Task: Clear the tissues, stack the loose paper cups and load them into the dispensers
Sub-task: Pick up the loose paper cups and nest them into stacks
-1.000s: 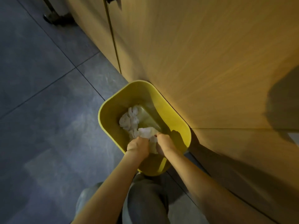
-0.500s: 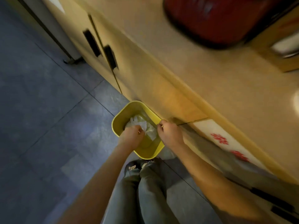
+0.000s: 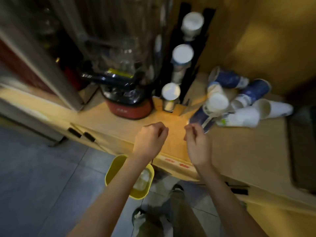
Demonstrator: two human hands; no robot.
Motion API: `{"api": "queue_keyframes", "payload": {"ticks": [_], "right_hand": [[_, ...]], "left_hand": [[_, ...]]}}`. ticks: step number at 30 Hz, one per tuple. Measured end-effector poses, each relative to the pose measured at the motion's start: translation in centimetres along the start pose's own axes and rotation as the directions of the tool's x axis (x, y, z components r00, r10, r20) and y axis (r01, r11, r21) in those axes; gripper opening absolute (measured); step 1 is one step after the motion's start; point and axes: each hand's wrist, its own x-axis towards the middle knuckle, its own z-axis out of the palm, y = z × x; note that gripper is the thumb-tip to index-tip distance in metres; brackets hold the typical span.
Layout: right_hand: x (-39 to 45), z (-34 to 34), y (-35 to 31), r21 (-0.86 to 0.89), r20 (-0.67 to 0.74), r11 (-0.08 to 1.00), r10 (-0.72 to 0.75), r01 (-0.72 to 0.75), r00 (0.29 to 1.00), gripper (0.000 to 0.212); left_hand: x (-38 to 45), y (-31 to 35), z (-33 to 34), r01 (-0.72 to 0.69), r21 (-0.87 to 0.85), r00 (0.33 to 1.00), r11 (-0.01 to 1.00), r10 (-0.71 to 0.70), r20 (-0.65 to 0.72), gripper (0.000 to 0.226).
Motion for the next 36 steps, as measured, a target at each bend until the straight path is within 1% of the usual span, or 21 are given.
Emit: {"api": "queue_keyframes", "payload": {"ticks": [2, 4, 6, 8, 10, 12, 13, 15, 16, 17, 19, 20, 21, 23, 24, 26, 28, 30, 32, 34, 36], "right_hand": [[1.4, -3.6, 0.5, 0.030, -0.120, 0.999, 0.037, -0.034, 0.992, 0.032], [2.7, -6.9, 1.5, 0.053, -0.210, 0.997, 0.070, -0.060, 0.975, 0.032], [4.1, -9.9, 3.0, 0.093, -0.267, 0.988, 0.142, -0.121, 0.953, 0.031], [5.5, -12.3, 5.0, 0.148, -0.296, 0.970, 0.229, -0.193, 0.927, 0.026], [7.0, -14.2, 7.1, 0.244, -0.305, 0.937, 0.319, -0.249, 0.897, 0.019], [8.5, -15.6, 9.5, 0.320, -0.294, 0.896, 0.404, -0.310, 0.866, 0.015], [9.3, -16.1, 11.0, 0.353, -0.287, 0.871, 0.449, -0.342, 0.846, 0.013], [11.0, -17.1, 13.9, 0.426, -0.285, 0.819, 0.524, -0.384, 0.802, 0.009], [11.7, -17.8, 15.3, 0.435, -0.296, 0.802, 0.557, -0.410, 0.776, 0.005], [12.4, -18.4, 16.5, 0.427, -0.306, 0.796, 0.574, -0.429, 0.759, 0.007], [13.8, -20.0, 18.5, 0.324, -0.298, 0.817, 0.567, -0.478, 0.768, 0.018], [14.6, -20.7, 19.4, 0.227, -0.288, 0.839, 0.542, -0.494, 0.789, 0.025], [15.4, -21.3, 20.5, 0.103, -0.263, 0.867, 0.496, -0.487, 0.827, 0.032], [17.2, -22.2, 22.5, -0.167, -0.141, 0.905, 0.372, -0.392, 0.918, 0.049], [18.1, -22.4, 23.4, -0.285, -0.067, 0.902, 0.320, -0.325, 0.945, 0.055], [19.7, -22.6, 24.6, -0.461, 0.067, 0.865, 0.257, -0.198, 0.964, 0.063], [21.3, -22.5, 25.1, -0.611, 0.185, 0.790, 0.209, -0.054, 0.960, 0.066], [22.4, -22.2, 25.3, -0.697, 0.300, 0.715, 0.207, 0.065, 0.931, 0.072], [22.9, -22.0, 25.4, -0.727, 0.347, 0.678, 0.227, 0.108, 0.910, 0.077], [23.0, -21.7, 25.5, -0.719, 0.360, 0.685, 0.227, 0.114, 0.905, 0.082], [22.4, -21.4, 25.7, -0.697, 0.371, 0.703, 0.189, 0.138, 0.909, 0.088]], "left_hand": [[1.2, 3.5, 0.4, -0.120, -0.023, 0.993, 0.993, 0.120, -0.007, 0.026], [2.3, 6.7, 1.4, -0.232, -0.034, 0.973, 0.972, 0.232, -0.007, 0.028], [3.2, 9.8, 2.8, -0.322, -0.036, 0.946, 0.946, 0.323, 0.008, 0.031], [4.2, 12.7, 4.7, -0.384, -0.038, 0.923, 0.923, 0.384, 0.019, 0.034], [5.3, 15.1, 6.9, -0.397, -0.059, 0.916, 0.916, 0.399, 0.030, 0.030], [6.3, 16.9, 9.5, -0.381, -0.091, 0.922, 0.920, 0.386, 0.035, 0.017], [6.9, 17.5, 11.0, -0.379, -0.079, 0.923, 0.922, 0.383, 0.046, 0.015], [8.3, 18.3, 13.9, -0.357, -0.009, 0.929, 0.934, 0.356, 0.103, 0.024], [8.9, 18.4, 15.2, -0.338, 0.032, 0.933, 0.941, 0.330, 0.145, 0.031], [9.6, 18.2, 16.6, -0.325, 0.075, 0.933, 0.943, 0.306, 0.187, 0.036], [10.9, 17.9, 19.2, -0.315, 0.149, 0.925, 0.937, 0.269, 0.268, 0.047], [11.5, 17.8, 20.3, -0.305, 0.177, 0.922, 0.936, 0.243, 0.303, 0.053], [12.0, 17.7, 21.4, -0.284, 0.207, 0.921, 0.936, 0.207, 0.330, 0.059], [12.8, 17.5, 23.2, -0.251, 0.283, 0.912, 0.926, 0.128, 0.390, 0.073], [13.1, 17.4, 24.0, -0.244, 0.323, 0.900, 0.914, 0.090, 0.425, 0.080], [13.5, 17.5, 25.3, -0.231, 0.392, 0.879, 0.891, 0.018, 0.477, 0.087], [13.9, 17.7, 26.4, -0.214, 0.435, 0.871, 0.875, -0.030, 0.490, 0.089], [14.2, 17.9, 27.0, -0.205, 0.461, 0.872, 0.863, -0.053, 0.487, 0.087], [14.3, 18.0, 27.2, -0.197, 0.478, 0.878, 0.856, -0.062, 0.474, 0.085], [14.2, 17.8, 27.3, -0.191, 0.494, 0.886, 0.848, -0.067, 0.458, 0.085], [13.7, 17.5, 27.4, -0.176, 0.494, 0.886, 0.852, -0.081, 0.456, 0.088]]}}
